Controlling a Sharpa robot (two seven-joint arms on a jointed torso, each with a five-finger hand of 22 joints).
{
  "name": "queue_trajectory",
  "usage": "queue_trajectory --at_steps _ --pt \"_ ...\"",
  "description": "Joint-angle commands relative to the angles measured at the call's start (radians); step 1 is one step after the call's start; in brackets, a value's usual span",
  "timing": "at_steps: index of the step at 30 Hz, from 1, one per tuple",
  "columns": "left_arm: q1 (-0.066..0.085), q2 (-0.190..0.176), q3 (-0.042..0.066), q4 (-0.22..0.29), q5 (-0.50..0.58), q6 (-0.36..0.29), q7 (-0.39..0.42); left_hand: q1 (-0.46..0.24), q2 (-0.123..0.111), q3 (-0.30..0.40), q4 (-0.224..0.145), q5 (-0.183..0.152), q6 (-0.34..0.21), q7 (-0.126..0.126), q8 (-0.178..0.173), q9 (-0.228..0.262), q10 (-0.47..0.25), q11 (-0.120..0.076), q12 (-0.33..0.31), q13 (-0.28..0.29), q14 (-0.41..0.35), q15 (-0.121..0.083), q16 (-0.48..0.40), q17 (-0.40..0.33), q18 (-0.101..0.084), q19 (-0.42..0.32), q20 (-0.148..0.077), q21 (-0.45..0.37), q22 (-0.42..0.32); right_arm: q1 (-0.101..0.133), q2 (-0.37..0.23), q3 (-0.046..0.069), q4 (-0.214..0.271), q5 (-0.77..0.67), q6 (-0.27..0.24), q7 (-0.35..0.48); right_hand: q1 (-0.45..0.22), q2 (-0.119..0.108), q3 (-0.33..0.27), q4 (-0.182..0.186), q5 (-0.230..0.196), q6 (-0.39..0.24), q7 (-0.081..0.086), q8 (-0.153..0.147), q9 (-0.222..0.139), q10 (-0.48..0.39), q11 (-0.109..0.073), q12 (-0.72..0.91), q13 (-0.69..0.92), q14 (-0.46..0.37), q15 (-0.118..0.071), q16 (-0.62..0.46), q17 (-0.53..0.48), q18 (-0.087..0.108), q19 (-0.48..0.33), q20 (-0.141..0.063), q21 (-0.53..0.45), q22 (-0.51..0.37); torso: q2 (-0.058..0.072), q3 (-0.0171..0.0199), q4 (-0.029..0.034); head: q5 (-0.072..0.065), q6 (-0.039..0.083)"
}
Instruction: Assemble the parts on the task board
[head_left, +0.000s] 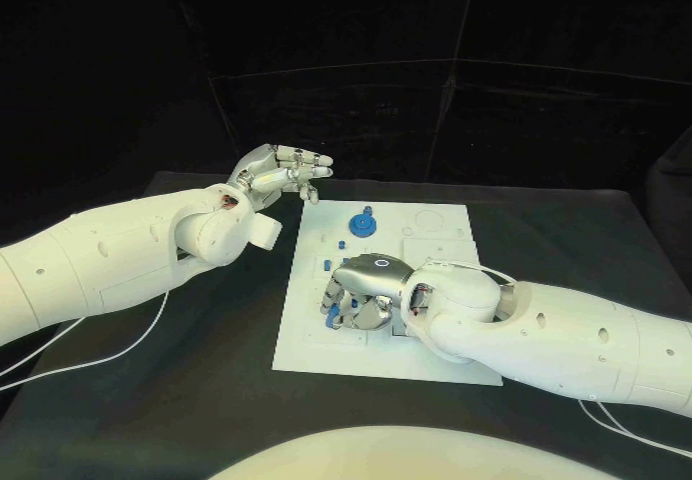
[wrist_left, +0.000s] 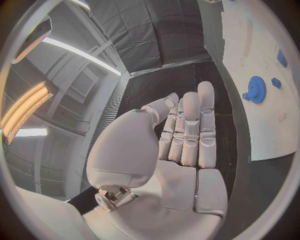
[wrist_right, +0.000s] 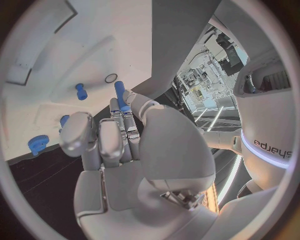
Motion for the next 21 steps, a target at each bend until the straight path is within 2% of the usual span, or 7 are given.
queue_trajectory --at_steps 1,12,21 --pt "0.002 0.001 0.001 0.002 0.004 0.012 0.005 0.001 -0.002 -0.002 -0.003 0.006 -0.003 0.003 0.007 -0.001 -0.005 0.000 0.004 -0.001 -0.007 0.003 -0.002 -0.002 0.014 -0.007 -0.001 -0.004 -0.001 0.001 0.002 0.000 -0.002 -0.045 0.038 -0.011 -0.004 -0.002 0.004 0.000 0.006 0.003 0.005 -0.004 0.000 0.005 -0.001 -0.001 0.001 0.012 -0.001 0.001 -0.001 0.000 -0.002 -0.001 0.002 -0.001 0.000 0.0005 0.0002 0.001 -0.002" --pt "0.002 0.001 0.001 -0.001 0.004 0.012 0.004 0.001 -0.002 -0.002 -0.003 0.006 -0.003 0.003 0.007 -0.001 -0.005 0.000 0.004 -0.001 -0.007 0.003 -0.002 -0.002 0.014 -0.007 -0.001 -0.004 -0.001 0.001 -0.002 0.000 -0.005 -0.083 0.027 -0.039 -0.006 -0.002 0.006 -0.001 0.009 0.005 0.005 -0.003 0.000 0.008 -0.002 -0.001 0.001 0.012 -0.001 0.001 -0.001 0.000 -0.002 -0.001 0.001 -0.002 0.001 0.0012 -0.0005 0.004 -0.005" --pt "0.002 0.002 0.001 -0.003 0.004 0.012 0.003 0.001 -0.002 -0.002 -0.003 0.006 -0.003 0.003 0.007 -0.001 -0.005 0.000 0.004 -0.001 -0.007 0.003 -0.002 -0.002 0.014 -0.007 -0.001 -0.004 -0.001 0.001 -0.003 0.000 -0.009 -0.085 0.057 -0.038 -0.010 -0.003 0.007 -0.001 0.010 0.007 0.004 -0.003 0.001 0.010 -0.002 -0.001 0.002 0.011 -0.001 0.001 -0.002 0.001 -0.002 0.000 0.001 -0.002 0.000 0.0007 -0.0007 0.003 -0.007"
